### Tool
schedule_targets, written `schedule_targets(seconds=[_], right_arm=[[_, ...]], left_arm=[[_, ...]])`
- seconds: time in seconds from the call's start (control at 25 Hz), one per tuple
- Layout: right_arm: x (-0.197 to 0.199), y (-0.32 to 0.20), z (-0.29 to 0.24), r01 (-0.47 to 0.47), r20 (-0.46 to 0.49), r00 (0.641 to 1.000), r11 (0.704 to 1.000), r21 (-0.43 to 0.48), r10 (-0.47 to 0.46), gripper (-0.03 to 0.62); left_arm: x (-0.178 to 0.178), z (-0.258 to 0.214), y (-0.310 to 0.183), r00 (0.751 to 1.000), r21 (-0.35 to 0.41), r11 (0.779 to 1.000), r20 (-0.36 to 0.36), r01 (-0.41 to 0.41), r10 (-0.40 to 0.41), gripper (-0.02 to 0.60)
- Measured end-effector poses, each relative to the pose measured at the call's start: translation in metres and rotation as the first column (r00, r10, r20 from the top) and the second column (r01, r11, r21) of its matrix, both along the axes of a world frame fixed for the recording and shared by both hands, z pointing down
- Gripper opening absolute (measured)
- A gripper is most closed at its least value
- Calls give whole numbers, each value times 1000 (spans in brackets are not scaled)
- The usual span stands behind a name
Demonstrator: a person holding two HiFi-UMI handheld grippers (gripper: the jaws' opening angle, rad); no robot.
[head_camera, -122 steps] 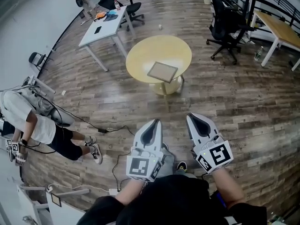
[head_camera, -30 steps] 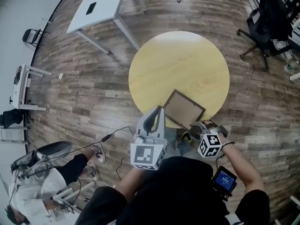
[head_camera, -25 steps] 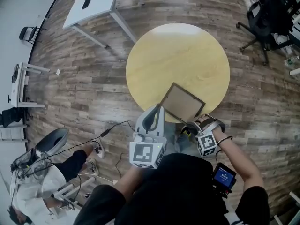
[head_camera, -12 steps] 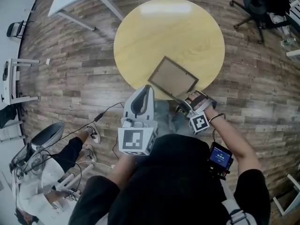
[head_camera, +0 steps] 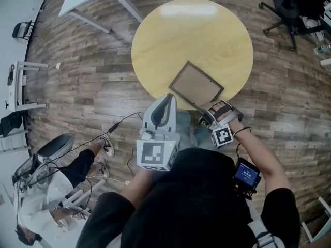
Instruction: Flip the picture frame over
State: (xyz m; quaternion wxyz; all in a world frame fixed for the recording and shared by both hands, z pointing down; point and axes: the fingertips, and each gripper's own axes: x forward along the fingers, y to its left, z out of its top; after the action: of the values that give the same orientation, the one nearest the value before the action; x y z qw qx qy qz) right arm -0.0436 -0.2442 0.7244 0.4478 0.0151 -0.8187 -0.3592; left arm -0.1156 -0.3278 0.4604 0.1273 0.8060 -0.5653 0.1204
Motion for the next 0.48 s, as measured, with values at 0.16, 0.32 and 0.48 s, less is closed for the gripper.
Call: schedule_targets(seconds=[0.16, 0.32, 0.48], right_arm=[[-2, 1, -23, 0, 66, 998, 1000, -28, 2, 151], [-7, -6, -60, -38, 171, 984, 997, -60, 48, 129], [-10, -18, -93, -85, 266, 958, 993, -86, 105, 117]], left_arm=[[-3, -3, -2, 1000, 25, 1000, 12, -5, 5, 29], [-4, -5, -3, 1000, 31, 999, 22, -7, 6, 29], [-3, -4, -4, 1000, 20, 1000, 25, 8, -8, 29]])
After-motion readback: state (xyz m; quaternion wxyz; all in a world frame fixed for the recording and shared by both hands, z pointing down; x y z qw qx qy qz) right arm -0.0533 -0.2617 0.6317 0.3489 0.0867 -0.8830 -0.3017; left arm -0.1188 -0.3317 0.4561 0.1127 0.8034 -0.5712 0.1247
